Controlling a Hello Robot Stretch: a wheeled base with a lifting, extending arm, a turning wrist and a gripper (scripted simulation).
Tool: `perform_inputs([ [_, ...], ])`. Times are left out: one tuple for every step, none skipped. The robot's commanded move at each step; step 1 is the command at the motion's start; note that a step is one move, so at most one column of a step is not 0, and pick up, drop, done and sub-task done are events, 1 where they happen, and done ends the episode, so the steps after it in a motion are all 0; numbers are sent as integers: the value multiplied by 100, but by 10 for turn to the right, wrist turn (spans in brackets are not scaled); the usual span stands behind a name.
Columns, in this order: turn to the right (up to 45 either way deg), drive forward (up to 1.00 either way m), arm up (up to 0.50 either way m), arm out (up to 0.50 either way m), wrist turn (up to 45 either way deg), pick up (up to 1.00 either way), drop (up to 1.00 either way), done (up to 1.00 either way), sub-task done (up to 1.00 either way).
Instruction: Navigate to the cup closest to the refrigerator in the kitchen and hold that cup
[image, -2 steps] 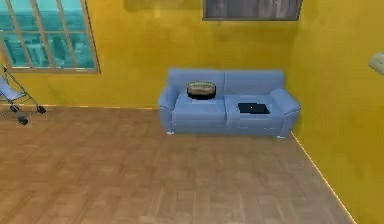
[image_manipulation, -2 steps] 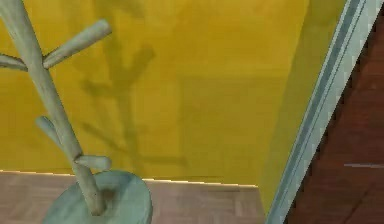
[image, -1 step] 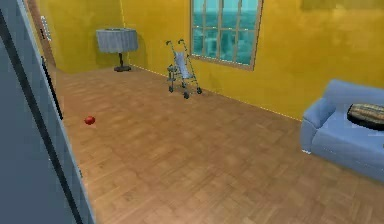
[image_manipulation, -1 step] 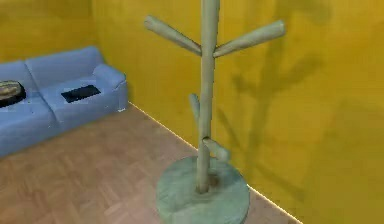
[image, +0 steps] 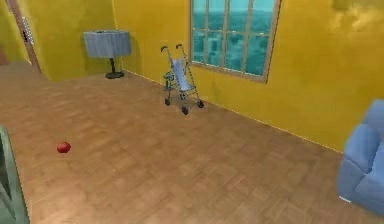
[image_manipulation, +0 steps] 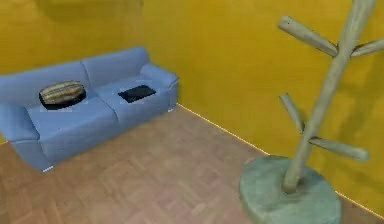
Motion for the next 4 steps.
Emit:
perform_inputs([
  [-270,0,0,0,0,0,0,0,0],
  [0,35,0,0,0,0,0,0,0],
  [-90,0,0,0,0,0,0,0,0],
  [0,90,0,0,0,0,0,0,0],
])
